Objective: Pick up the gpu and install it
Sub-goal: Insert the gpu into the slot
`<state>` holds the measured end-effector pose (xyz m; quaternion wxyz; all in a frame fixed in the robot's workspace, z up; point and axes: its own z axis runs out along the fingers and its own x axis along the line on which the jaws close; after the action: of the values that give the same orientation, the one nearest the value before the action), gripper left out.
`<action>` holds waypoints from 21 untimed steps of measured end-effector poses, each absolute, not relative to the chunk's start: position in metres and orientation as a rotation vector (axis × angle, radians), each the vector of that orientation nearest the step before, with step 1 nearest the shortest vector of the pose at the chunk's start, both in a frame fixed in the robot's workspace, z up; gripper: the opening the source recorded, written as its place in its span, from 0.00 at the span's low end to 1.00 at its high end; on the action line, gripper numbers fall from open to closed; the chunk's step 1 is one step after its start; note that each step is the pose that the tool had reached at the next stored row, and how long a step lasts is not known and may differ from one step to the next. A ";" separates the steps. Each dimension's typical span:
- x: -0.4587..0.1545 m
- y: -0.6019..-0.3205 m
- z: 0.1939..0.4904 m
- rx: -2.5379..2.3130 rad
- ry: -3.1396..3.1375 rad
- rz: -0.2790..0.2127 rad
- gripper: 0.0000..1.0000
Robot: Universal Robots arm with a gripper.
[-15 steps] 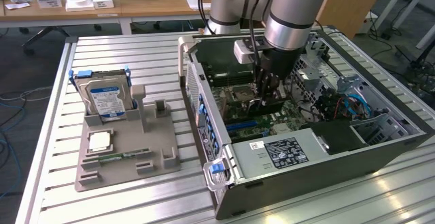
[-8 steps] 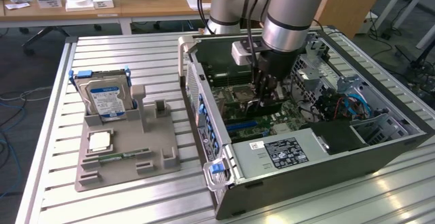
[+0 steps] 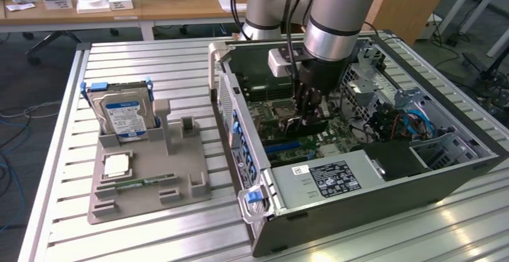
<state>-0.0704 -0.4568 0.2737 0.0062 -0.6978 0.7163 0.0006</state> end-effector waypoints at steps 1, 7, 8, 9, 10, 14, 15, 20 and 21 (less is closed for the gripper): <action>-0.071 -0.457 0.274 -2.183 2.242 0.002 0.27; -0.072 -0.458 0.274 -2.183 2.242 0.002 0.27; -0.073 -0.458 0.273 -2.183 2.242 0.002 0.27; -0.073 -0.458 0.273 -2.183 2.242 0.002 0.27; -0.074 -0.458 0.273 -2.183 2.242 0.002 0.27; -0.075 -0.459 0.273 -2.183 2.242 0.002 0.27; -0.075 -0.459 0.273 -2.183 2.242 0.002 0.27; -0.078 -0.459 0.273 -2.183 2.242 0.002 0.27; -0.079 -0.459 0.273 -2.183 2.242 0.002 0.27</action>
<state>-0.0790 -0.4594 0.2729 0.0062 -0.6977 0.7164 0.0006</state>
